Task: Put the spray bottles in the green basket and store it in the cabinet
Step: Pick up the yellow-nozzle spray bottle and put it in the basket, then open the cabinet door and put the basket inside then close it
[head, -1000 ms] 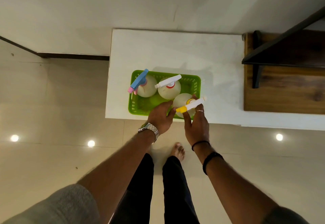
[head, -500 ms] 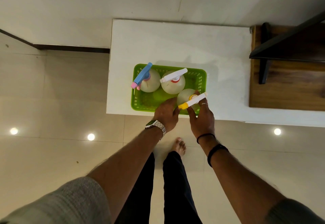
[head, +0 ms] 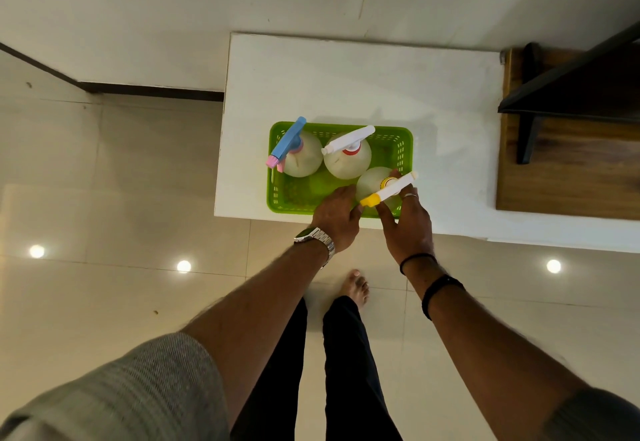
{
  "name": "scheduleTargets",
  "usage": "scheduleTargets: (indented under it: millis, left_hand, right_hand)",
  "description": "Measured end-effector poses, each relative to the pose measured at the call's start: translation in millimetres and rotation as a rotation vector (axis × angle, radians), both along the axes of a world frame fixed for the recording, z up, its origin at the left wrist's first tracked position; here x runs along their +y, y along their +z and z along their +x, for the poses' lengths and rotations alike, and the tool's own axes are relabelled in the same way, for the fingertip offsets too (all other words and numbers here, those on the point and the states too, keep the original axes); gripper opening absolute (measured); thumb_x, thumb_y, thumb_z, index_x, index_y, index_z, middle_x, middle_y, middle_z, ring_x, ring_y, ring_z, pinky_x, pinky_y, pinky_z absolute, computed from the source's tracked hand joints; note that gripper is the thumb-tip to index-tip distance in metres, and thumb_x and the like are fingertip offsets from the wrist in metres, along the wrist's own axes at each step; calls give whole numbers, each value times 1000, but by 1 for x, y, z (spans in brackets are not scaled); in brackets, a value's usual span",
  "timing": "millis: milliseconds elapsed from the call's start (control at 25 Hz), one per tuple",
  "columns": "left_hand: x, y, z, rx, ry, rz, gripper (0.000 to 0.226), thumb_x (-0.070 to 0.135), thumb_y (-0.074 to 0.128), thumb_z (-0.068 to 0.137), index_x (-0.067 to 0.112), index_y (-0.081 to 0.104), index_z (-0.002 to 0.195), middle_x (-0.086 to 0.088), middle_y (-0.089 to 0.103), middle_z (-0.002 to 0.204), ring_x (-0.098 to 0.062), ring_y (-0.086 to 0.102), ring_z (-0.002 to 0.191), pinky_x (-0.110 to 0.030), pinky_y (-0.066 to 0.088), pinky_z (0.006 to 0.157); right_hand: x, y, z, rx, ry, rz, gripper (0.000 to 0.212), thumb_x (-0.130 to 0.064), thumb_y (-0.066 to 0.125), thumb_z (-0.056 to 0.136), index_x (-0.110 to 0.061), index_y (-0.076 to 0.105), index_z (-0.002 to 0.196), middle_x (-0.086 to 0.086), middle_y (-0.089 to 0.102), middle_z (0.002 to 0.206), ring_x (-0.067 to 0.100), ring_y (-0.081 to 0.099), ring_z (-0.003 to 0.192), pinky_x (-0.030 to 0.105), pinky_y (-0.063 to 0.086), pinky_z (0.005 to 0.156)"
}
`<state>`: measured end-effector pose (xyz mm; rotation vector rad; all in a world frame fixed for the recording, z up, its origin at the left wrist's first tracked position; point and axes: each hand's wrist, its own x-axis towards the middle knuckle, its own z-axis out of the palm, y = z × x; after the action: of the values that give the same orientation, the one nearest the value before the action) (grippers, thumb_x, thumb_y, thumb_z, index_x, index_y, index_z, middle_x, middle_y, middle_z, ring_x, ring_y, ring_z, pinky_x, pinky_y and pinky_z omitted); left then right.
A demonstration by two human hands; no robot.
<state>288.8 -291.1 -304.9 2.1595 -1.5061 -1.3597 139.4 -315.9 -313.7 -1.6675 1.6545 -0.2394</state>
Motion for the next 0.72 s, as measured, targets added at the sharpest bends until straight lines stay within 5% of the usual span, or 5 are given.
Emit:
scheduleTargets:
  millis: [240,480,640,720]
  left_hand:
    - [49,10,26,-88,-46,-312,52,15,54,93,7,47,144,-14,47,151,-31,45,139,-44,38,116]
    - [154,-17,100,-380,132,-39,89,35,57,91,10,6,159,-13,-7,168,-31,1,157,-42,17,118]
    - [143,-50,150,-93,597,204,79,34,52,100,5,9,158,-13,11,168,-28,15,155,-39,17,126]
    - [119,-60,168,80,840,154,55,25,54,100,6,35,147,-11,44,148,-25,45,134,-29,39,107]
  right_hand:
    - [35,10,-14,-58,-86,-110,66,-29,58,99,-20,26,156,3,32,163,22,27,152,24,28,114]
    - [94,-18,-26,96,-190,114,65,-22,54,99,-2,27,155,18,28,162,30,26,151,40,25,124]
    - [94,-36,-3,143,-103,210,68,-27,53,99,-2,24,155,18,27,162,30,26,151,39,24,124]
    - [90,-41,8,150,-80,210,69,-29,52,100,-2,23,156,17,26,162,29,26,151,38,24,124]
